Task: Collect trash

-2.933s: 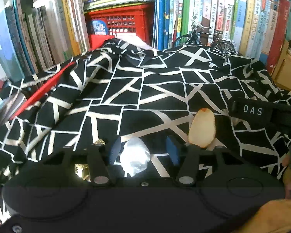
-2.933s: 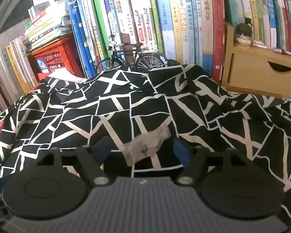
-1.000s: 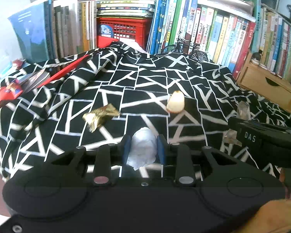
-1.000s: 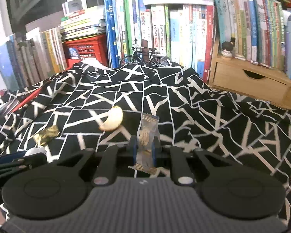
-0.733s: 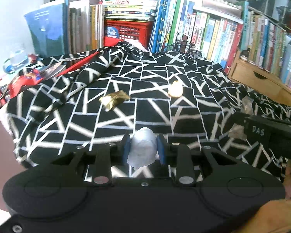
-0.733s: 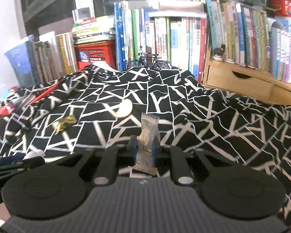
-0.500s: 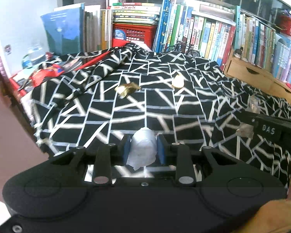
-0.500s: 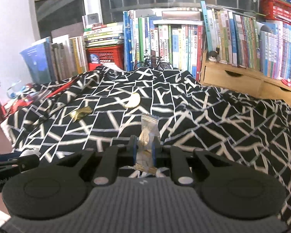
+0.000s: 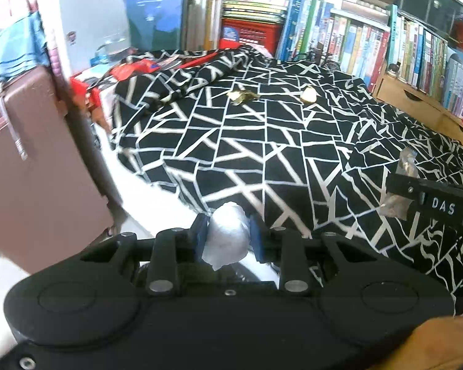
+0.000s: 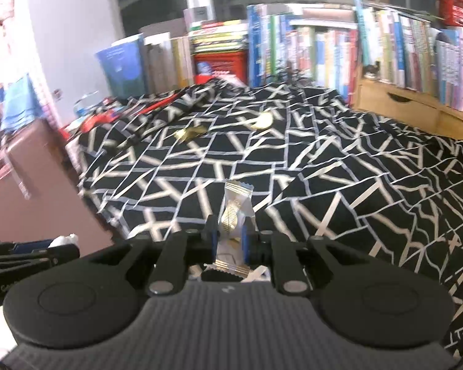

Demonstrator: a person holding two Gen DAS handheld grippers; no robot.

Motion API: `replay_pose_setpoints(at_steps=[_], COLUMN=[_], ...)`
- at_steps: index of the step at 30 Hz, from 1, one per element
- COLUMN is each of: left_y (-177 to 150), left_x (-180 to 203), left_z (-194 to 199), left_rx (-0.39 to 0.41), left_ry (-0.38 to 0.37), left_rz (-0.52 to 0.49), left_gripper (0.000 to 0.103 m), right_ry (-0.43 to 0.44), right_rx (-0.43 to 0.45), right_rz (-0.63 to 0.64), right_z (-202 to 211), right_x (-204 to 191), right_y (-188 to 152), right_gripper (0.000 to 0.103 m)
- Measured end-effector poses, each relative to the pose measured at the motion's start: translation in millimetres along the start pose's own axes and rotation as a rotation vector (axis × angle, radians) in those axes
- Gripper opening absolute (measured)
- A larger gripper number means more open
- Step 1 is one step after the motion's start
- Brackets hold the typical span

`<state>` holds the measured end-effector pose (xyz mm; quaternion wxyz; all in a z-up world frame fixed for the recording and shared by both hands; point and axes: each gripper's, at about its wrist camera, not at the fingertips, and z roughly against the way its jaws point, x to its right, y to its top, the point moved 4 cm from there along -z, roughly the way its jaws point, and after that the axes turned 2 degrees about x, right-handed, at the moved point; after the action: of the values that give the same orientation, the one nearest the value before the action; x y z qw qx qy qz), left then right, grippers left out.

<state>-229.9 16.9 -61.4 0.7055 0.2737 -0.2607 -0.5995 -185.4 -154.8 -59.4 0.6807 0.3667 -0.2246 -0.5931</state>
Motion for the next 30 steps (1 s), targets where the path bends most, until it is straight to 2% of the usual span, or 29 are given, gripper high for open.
replay_pose_setpoints(at_steps=[4,8,12,23,30], left_y=[-12,-23,-36,-79,-116], left_x=[-6,-14,-20,-50,-82], left_z=[20,22,21,-34,-93], left_rx=[0.003,-0.02,-0.02,-0.145,-0.197], left_ry=[0.007,0.003,0.004,0.047,0.038], left_rz=[0.006,0.009,-0.004,0.07,0.138], left_gripper=[0.028,0.028,0.028,0.029,0.029], right_ry=[0.078,0.109,0.18,0.297,0.283], right_rx=[-0.023,-0.039,-0.069,-0.258,-0.336], right_rz=[0.013,0.016,-0.009,-0.021,-0.023], right_z=[16,24,20,-47,-99], right_x=[-17,-32,-44,-72,-87], right_y=[-5,-12,-21,-54,-92], right_gripper=[0.019,0.019,0.019,0.02,0.02])
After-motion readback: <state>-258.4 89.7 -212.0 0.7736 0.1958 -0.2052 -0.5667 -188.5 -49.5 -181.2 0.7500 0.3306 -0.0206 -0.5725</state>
